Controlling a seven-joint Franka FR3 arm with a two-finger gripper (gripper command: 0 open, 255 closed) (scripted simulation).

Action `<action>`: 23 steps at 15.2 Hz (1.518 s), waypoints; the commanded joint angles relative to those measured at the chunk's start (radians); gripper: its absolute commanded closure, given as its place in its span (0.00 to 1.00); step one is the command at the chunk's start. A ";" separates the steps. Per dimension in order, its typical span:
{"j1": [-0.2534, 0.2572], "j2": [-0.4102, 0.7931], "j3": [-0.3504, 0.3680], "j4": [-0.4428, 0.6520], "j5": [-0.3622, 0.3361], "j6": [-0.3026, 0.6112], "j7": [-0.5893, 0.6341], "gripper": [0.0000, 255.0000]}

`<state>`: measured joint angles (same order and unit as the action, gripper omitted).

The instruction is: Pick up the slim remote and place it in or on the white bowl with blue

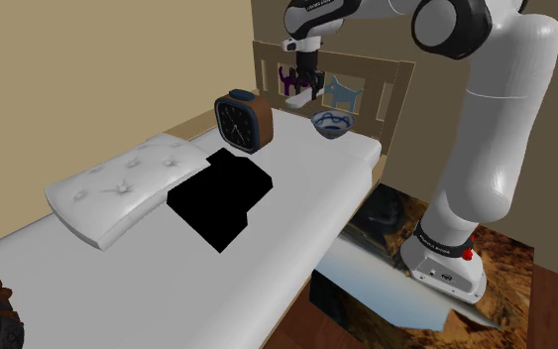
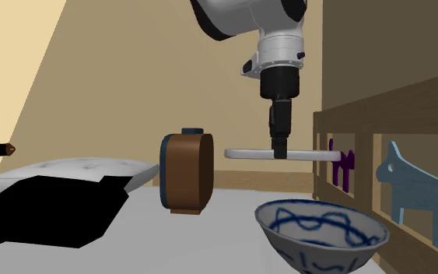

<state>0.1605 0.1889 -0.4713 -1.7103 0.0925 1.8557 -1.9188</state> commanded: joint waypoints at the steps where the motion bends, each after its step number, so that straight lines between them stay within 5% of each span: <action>1: 0.005 -0.078 -0.010 -0.092 -0.035 0.022 -0.002 1.00; 8: -0.026 -0.292 -0.044 -0.314 -0.144 0.055 -0.030 1.00; 23: -0.030 -0.227 -0.055 -0.447 -0.113 0.246 -0.054 1.00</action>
<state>0.1314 -0.0441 -0.5256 -2.1550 -0.0235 2.0935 -1.9702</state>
